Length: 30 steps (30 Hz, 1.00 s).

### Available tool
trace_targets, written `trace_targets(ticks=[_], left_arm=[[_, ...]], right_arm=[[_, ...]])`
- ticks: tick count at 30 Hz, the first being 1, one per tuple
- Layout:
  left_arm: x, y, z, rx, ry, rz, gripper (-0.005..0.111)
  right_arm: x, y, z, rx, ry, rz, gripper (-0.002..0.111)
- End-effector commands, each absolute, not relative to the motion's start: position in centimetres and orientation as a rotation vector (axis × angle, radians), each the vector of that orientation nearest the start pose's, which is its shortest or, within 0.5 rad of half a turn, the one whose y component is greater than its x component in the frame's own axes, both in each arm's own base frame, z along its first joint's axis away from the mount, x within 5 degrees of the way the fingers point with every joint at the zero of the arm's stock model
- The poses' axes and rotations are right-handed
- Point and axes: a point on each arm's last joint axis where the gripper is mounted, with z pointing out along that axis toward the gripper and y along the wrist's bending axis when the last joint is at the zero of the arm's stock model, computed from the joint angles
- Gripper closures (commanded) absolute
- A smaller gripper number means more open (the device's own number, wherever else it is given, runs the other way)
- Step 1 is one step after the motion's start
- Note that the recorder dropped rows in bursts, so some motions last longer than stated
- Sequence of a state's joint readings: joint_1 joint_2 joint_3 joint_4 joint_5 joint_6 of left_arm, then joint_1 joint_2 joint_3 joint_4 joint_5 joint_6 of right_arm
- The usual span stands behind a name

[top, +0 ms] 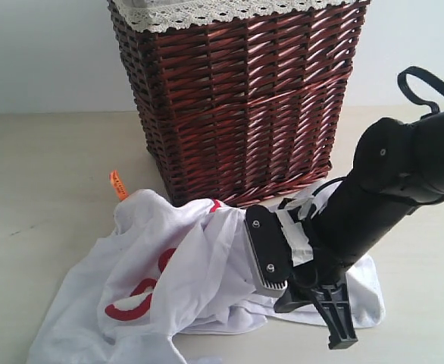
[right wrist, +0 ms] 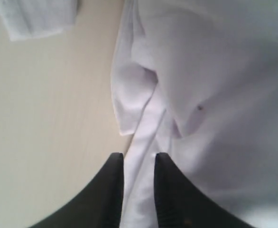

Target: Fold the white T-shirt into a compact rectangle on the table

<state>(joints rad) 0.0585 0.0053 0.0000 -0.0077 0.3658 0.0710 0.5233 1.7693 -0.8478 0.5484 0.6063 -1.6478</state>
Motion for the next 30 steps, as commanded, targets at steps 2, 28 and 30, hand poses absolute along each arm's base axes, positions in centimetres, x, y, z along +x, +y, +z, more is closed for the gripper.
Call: trace_targets(ticks=[2,28,30], left_arm=[[5.3,0.3,18.1,0.005,1.842,0.08,0.107],[5.3,0.3,18.1,0.005,1.842,0.08,0.107],[5.3,0.3,18.1,0.005,1.842,0.08,0.107]], right_arm=[[24.3,16.9,11.2,-2.209,1.92,0.326,0.073],[24.8,16.3,15.3,-2.051,1.927,0.143,0.108],[24.5,16.1,17.1,-2.019,1.881,0.116,0.108]])
